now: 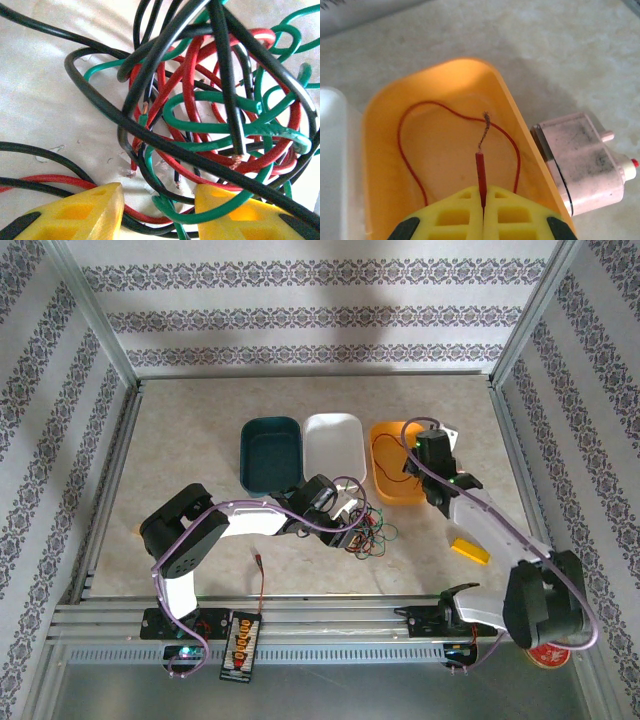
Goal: Untangle the cables
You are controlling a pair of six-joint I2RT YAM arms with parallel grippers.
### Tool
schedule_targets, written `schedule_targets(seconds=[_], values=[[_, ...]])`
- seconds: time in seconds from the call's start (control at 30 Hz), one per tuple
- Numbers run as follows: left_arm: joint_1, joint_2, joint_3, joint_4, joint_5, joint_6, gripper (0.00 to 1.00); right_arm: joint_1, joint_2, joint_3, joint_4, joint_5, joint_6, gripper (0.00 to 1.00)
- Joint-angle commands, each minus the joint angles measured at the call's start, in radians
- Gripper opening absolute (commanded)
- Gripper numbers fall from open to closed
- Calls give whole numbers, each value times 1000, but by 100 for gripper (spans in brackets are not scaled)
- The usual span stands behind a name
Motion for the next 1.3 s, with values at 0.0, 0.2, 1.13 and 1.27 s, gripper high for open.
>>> schedule_targets(seconds=[0.0, 0.2, 1.13, 1.27], values=[[-7, 10, -15, -49, -15, 0, 43, -14, 66, 36, -5, 15, 32, 0], [-8, -8, -15, -54, -17, 1, 43, -25, 190, 94, -20, -34, 42, 0], [-7, -226, -38, 0, -133, -20, 43, -54, 148, 158, -76, -142, -13, 54], [-5, -256, -77, 38, -198, -51, 44, 15, 69, 137, -82, -306, -69, 54]])
